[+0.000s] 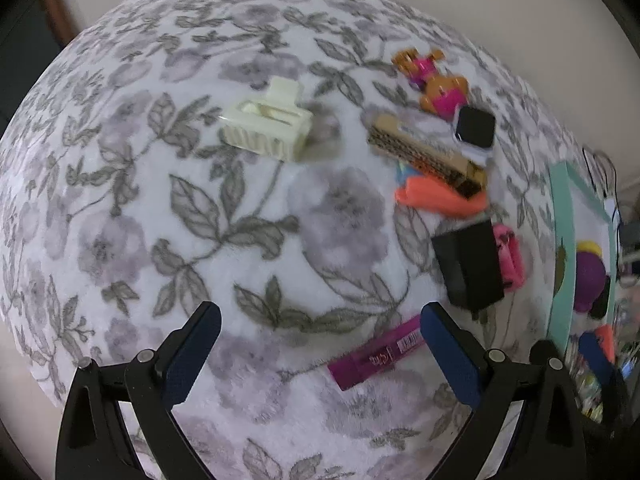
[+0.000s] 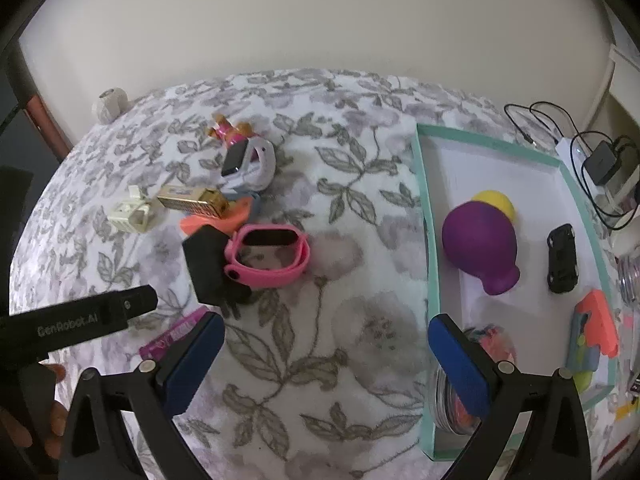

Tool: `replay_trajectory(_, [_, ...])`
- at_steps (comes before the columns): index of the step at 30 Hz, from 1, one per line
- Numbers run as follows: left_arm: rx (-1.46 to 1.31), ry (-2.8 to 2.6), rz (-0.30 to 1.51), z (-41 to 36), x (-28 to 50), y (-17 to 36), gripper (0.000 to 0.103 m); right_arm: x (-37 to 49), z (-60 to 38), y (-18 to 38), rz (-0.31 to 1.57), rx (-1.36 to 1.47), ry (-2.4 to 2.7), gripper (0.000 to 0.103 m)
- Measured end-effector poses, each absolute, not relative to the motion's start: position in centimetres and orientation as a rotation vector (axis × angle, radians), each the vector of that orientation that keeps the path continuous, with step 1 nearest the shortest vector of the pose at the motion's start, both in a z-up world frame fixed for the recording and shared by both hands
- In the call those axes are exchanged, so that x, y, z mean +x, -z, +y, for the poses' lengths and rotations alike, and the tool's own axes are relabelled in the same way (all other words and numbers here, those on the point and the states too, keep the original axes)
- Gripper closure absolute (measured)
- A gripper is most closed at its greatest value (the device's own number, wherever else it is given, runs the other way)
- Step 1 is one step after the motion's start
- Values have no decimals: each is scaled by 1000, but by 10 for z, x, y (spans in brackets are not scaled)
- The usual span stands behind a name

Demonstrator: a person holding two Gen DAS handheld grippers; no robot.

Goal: Organize rigid objects
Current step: 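Move left gripper to the magenta lighter and grasp it while right gripper approaches black charger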

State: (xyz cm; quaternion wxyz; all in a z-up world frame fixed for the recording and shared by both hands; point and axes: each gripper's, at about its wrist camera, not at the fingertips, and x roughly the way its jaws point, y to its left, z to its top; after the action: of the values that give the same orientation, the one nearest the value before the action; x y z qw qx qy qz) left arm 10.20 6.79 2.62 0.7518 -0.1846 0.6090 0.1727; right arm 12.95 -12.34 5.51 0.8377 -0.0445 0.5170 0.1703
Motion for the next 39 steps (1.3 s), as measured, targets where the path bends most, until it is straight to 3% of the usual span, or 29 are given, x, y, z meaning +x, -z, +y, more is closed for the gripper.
replay_trajectory(13, [-76, -346, 1408, 14, 114, -1, 5, 136, -138, -55, 1098, -32, -335, 0])
replay_trajectory(17, [-139, -366, 1394, 27, 114, -6, 30, 136, -134, -57, 1091, -27, -346, 0])
replay_trajectory(22, [-212, -326, 1394, 31, 108, -6, 45, 139, -120, -55, 1105, -21, -379, 0])
replay_trajectory(26, [-249, -327, 1383, 46, 105, -9, 66, 138, -99, -56, 1108, -45, -443, 0])
replay_trajectory(27, [-259, -328, 1381, 50, 105, -11, 73, 137, -95, -56, 1107, -52, -452, 2])
replay_trajectory(29, [-290, -324, 1375, 60, 106, -14, 79, 136, -86, -55, 1112, -56, -472, 7])
replay_trajectory(39, [-388, -347, 1323, 104, 94, -22, 82, 139, -60, -40, 1150, -72, -508, 40])
